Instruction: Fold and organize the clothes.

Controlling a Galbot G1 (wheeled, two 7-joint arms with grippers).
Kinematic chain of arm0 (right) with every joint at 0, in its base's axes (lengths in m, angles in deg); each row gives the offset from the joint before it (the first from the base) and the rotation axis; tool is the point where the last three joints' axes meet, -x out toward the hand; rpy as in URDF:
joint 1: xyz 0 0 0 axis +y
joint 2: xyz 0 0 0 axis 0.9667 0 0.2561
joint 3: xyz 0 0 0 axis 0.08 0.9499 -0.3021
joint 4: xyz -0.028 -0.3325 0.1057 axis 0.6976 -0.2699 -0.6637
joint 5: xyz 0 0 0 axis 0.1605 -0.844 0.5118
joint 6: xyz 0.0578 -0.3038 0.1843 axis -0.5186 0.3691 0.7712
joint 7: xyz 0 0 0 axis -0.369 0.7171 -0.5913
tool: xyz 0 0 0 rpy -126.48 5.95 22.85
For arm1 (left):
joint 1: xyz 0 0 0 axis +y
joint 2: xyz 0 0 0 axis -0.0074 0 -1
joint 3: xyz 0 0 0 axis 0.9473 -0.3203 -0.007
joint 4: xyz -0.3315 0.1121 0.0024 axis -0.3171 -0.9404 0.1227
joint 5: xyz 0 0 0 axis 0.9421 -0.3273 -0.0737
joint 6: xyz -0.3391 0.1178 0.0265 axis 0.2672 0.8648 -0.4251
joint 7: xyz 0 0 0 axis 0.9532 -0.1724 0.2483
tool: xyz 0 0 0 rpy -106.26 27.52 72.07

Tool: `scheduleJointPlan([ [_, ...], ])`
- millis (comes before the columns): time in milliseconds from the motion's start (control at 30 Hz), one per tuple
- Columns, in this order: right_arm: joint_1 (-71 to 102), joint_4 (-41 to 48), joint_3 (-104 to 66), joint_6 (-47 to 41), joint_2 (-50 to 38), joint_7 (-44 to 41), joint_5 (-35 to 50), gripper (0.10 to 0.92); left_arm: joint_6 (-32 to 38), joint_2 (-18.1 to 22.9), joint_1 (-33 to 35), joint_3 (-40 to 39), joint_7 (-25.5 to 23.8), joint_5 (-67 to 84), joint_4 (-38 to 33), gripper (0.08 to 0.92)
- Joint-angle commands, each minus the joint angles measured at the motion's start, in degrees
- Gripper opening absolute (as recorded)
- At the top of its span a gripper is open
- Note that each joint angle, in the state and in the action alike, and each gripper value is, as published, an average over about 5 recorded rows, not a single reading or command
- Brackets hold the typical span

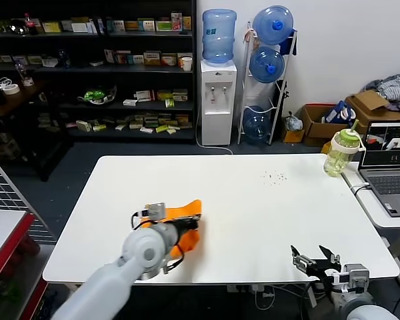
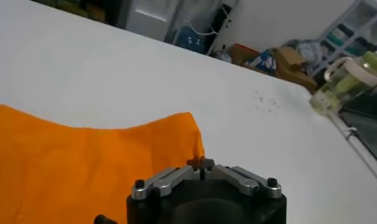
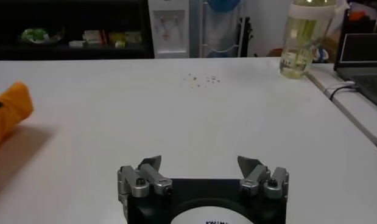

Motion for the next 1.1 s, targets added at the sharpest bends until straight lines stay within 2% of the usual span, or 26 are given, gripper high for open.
scheduleJointPlan([
  [33,2.4,-0.5,-2.3,0.0,0.9,0.0,-0.5,0.823,-0.6,18.4,-9.2,-8.4,1.7,-4.8,14.8,0.090],
  [500,0.6,1.3,-1.6,0.8,-0.1,-0.7,0.3,0.823,-0.6,20.3,-8.5,-9.1,-0.3,-7.3,17.2,0.090],
  [667,-0.4,2.5,-1.4,8.5,-0.4,-5.2,-1.5,0.823,0.4,20.1,-7.3,-7.0,-4.3,-9.5,16.0,0.103],
  [733,-1.2,3.1,-1.2,12.0,-0.7,-8.1,-2.8,0.823,1.8,19.4,-6.0,-5.3,-6.5,-10.6,13.9,0.141],
  [833,-3.4,4.9,-0.7,16.3,-1.1,-12.2,-5.9,0.823,5.8,16.7,-2.2,-1.6,-12.1,-15.8,7.9,0.225],
  [933,-5.8,7.2,0.0,20.8,-0.6,-15.0,-9.8,0.823,14.3,10.1,4.6,4.8,-23.3,-26.5,0.2,0.312],
  [1000,-6.9,8.8,0.2,23.9,0.4,-16.6,-12.3,0.823,21.6,4.8,11.5,10.9,-31.4,-33.2,-3.4,0.364],
  [1100,-7.7,10.9,-0.1,28.0,2.7,-18.4,-15.0,0.823,31.0,-0.6,23.6,21.2,-39.1,-39.5,-5.6,0.451],
])
